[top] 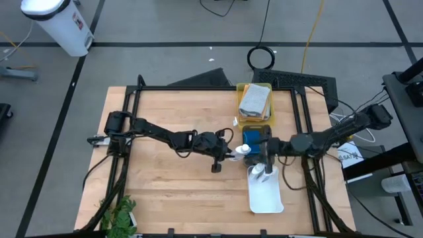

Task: Pick & Place Kitchen Items
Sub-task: Put the white plastic restorer bottle into the white bin

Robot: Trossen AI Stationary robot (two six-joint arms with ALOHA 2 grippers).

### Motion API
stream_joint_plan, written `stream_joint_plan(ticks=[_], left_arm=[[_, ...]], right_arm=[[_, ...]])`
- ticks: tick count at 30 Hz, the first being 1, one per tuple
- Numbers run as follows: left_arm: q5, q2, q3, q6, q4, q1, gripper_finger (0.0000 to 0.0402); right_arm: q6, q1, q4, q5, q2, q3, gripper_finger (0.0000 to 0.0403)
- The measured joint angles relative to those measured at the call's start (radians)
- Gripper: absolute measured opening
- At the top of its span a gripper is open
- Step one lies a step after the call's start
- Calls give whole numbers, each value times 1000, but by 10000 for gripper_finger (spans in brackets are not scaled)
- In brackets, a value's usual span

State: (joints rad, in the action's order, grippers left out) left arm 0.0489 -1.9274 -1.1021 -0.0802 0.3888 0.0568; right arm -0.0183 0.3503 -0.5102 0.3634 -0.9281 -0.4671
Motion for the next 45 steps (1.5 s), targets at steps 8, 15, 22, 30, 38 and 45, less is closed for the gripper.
stream_joint_plan(ticks=[8, 15, 22, 30, 38, 45], left_arm=[[1, 0, 0, 1, 5, 1, 51], [3, 0, 0, -1, 4, 1, 51], [-22, 0, 0, 97, 6, 3, 58], [59, 4, -2, 184, -15, 3, 184], [230, 2, 1, 141, -29, 1, 284], [186, -1, 1, 114, -80, -2, 315]], right_arm=[[86, -116, -25, -133, -69, 0, 193], [81, -120, -49, -202, -79, 0, 110], [29, -121, -67, -211, -79, 0, 82], [-63, -94, -146, -323, -81, 2, 82], [-126, 6, -258, -343, -79, 2, 82], [-9, 92, -340, -425, -55, -4, 82]])
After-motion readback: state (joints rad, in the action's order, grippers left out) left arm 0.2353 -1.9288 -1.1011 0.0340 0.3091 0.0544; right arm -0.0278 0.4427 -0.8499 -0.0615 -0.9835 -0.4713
